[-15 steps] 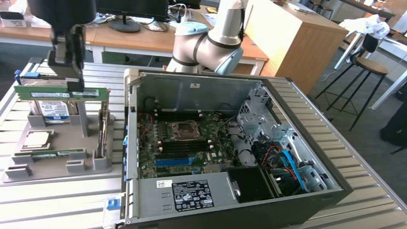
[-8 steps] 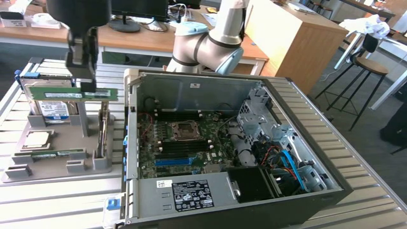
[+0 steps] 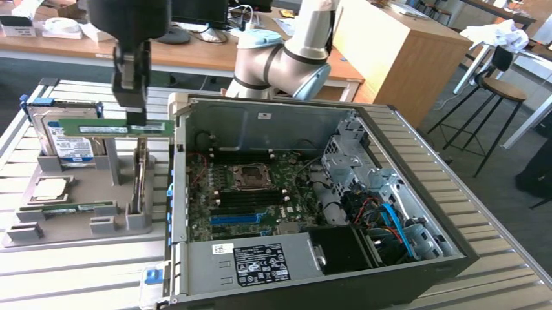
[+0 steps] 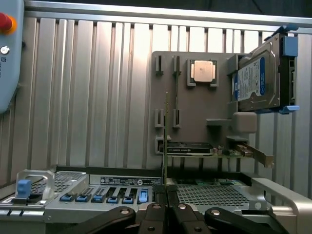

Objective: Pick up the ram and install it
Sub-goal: 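Pick up the ram and move it above insertion slot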

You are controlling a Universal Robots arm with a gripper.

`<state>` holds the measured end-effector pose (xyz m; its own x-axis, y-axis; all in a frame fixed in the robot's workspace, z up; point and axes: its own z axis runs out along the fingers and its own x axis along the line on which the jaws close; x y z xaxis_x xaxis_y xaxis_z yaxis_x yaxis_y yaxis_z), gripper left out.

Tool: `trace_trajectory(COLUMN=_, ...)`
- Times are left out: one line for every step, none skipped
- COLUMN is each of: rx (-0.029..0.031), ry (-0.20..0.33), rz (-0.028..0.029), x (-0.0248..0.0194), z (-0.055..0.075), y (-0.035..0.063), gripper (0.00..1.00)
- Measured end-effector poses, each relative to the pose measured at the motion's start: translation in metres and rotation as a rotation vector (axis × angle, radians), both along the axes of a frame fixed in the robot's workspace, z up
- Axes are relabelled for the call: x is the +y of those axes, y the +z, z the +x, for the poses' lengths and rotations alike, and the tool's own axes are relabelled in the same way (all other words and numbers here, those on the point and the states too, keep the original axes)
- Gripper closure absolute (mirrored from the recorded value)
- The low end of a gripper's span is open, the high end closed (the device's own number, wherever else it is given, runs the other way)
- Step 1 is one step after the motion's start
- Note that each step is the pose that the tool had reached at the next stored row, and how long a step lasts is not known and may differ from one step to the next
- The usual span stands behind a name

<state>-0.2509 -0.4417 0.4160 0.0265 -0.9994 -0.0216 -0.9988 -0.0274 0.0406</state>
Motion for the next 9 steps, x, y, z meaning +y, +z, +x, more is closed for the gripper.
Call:
trace_trajectory(rx=0.0, ry=0.0, rz=0.0, x=0.0, z=0.002, y=0.0, gripper=0.89)
trace_trajectory(rx=0.0, ry=0.0, rz=0.0, x=0.0, z=0.005, y=-0.0001, gripper=0.89)
trace_trajectory(rx=0.0, ry=0.0, rz=0.0, x=0.0, z=0.007, y=0.0, gripper=0.89)
trace_trajectory(rx=0.0, ry=0.0, rz=0.0, x=0.0, z=0.01, y=0.0, gripper=0.89)
trace_trajectory(rx=0.0, ry=0.0, rz=0.0, x=0.0, z=0.012, y=-0.0001, gripper=0.89)
trace_trajectory(rx=0.0, ry=0.0, rz=0.0, x=0.0, z=0.015, y=-0.0001, gripper=0.89)
trace_trajectory(rx=0.0001, ry=0.0, rz=0.0, x=0.0, z=0.018, y=-0.0001, gripper=0.89)
trace_trajectory(rx=0.0, ry=0.0, rz=0.0, x=0.0, z=0.02, y=-0.0001, gripper=0.89)
trace_trajectory(rx=0.0, ry=0.0, rz=0.0, x=0.0, z=0.023, y=-0.0001, gripper=0.89)
